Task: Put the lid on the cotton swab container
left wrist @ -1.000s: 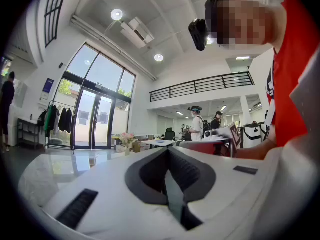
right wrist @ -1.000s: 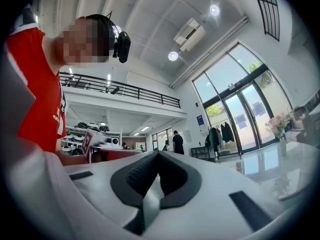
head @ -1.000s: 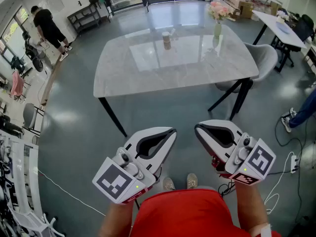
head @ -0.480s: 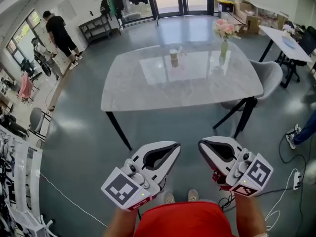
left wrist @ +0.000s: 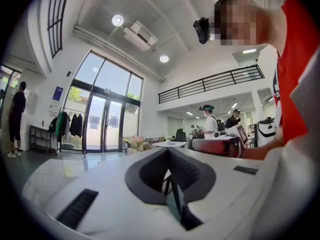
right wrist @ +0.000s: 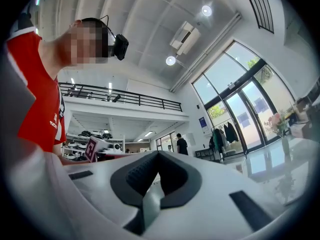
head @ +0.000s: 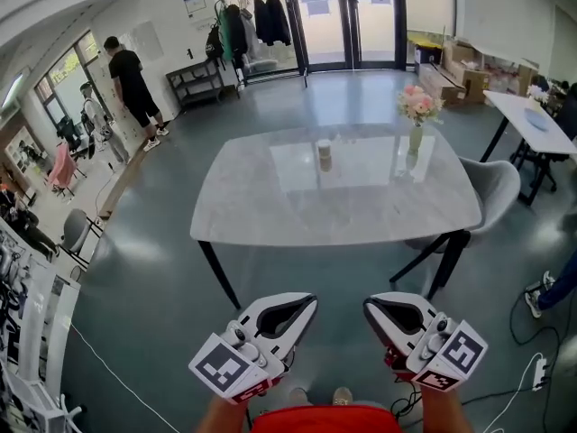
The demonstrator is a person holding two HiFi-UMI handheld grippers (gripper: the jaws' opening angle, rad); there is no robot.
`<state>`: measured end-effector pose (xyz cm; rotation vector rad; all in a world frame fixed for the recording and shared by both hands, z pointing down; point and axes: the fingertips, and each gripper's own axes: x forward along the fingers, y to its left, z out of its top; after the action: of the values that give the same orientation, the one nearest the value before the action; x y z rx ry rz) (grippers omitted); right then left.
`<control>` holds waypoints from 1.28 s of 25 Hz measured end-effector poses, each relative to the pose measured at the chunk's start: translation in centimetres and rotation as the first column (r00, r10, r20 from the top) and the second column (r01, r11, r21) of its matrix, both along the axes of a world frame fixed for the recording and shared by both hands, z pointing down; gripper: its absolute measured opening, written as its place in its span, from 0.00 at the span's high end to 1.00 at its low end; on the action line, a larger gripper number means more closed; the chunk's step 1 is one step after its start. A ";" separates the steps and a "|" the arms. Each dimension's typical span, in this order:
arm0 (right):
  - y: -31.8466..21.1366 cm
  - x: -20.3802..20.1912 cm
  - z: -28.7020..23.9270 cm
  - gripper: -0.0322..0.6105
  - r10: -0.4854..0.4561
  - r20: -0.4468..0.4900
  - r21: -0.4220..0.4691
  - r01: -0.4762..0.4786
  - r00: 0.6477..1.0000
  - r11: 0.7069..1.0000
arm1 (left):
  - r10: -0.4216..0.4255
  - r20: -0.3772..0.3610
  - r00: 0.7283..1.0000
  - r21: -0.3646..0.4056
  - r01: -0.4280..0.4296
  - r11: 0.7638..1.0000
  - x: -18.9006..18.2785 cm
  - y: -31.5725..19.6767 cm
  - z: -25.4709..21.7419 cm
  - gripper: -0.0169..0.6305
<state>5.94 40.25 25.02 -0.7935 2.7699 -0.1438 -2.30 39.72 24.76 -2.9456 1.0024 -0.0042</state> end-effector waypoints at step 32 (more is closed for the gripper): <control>-25.5 -2.6 -1.1 0.94 0.097 -0.023 0.017 -0.097 0.995 0.995 | -0.075 0.042 0.996 0.003 0.075 0.997 -8.2 -25.5 1.2 0.95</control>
<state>3.33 14.75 23.90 -0.9296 2.7441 -0.0950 -10.48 14.25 25.92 -2.8923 1.1056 -0.0672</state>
